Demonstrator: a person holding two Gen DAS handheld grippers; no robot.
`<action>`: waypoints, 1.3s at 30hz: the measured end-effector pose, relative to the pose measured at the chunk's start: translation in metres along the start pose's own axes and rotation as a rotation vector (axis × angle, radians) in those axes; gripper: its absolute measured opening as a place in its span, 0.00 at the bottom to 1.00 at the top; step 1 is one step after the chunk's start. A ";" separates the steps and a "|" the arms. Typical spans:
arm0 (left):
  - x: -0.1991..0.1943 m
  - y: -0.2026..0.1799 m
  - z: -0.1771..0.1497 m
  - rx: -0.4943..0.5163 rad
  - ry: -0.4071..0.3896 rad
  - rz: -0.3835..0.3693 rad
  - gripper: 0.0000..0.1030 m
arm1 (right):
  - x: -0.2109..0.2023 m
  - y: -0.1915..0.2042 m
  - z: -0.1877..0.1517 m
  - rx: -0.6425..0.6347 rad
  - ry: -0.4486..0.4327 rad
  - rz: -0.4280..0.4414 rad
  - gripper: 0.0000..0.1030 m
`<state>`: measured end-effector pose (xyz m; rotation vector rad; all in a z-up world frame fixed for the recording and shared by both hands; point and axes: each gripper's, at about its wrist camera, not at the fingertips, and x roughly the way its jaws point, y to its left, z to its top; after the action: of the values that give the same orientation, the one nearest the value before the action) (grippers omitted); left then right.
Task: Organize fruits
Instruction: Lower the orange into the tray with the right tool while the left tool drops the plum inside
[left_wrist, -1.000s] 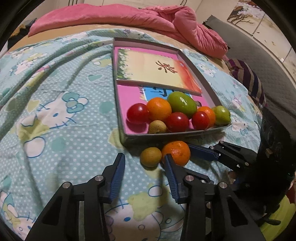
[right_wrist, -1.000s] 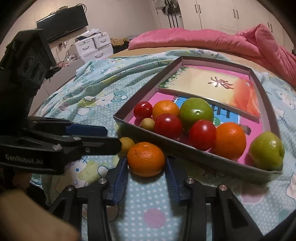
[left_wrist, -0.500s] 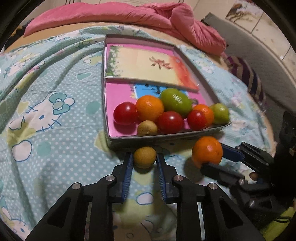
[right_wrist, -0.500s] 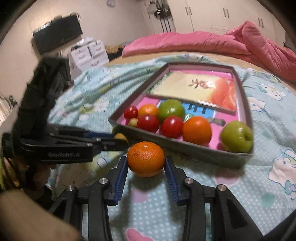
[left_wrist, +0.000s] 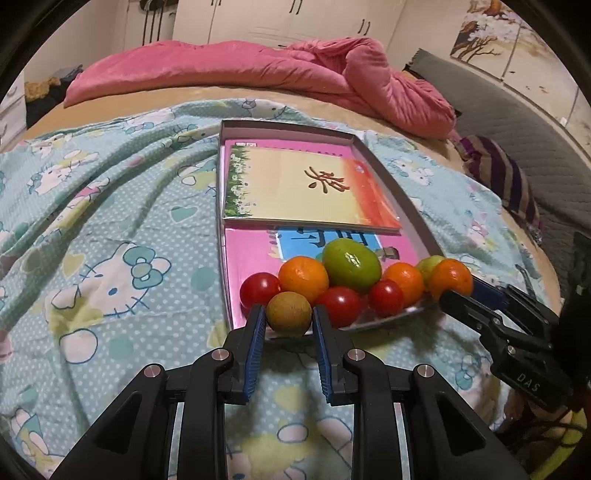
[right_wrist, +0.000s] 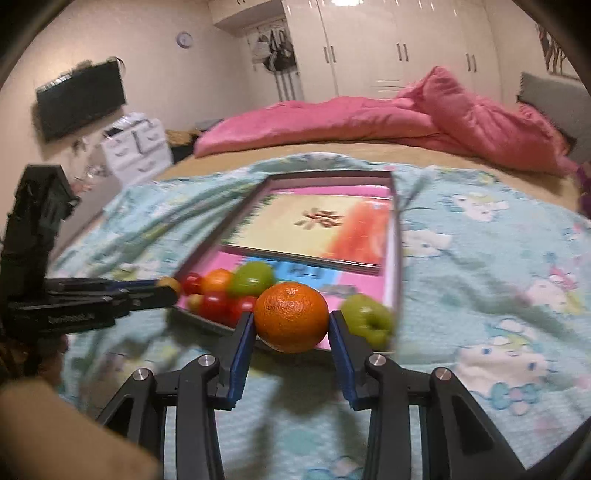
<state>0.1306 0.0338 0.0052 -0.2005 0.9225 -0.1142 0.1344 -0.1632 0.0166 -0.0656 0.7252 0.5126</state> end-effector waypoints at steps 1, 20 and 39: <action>0.002 0.000 0.000 0.001 0.002 0.008 0.26 | 0.002 -0.001 -0.001 -0.001 0.004 -0.011 0.39; 0.012 0.002 0.002 -0.003 0.011 0.042 0.26 | 0.012 0.019 -0.005 -0.167 0.008 -0.140 0.42; 0.010 0.003 0.001 0.005 0.008 0.053 0.38 | -0.011 0.014 -0.001 -0.104 -0.071 -0.104 0.66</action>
<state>0.1370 0.0353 -0.0028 -0.1710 0.9343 -0.0684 0.1200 -0.1555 0.0251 -0.1801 0.6220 0.4504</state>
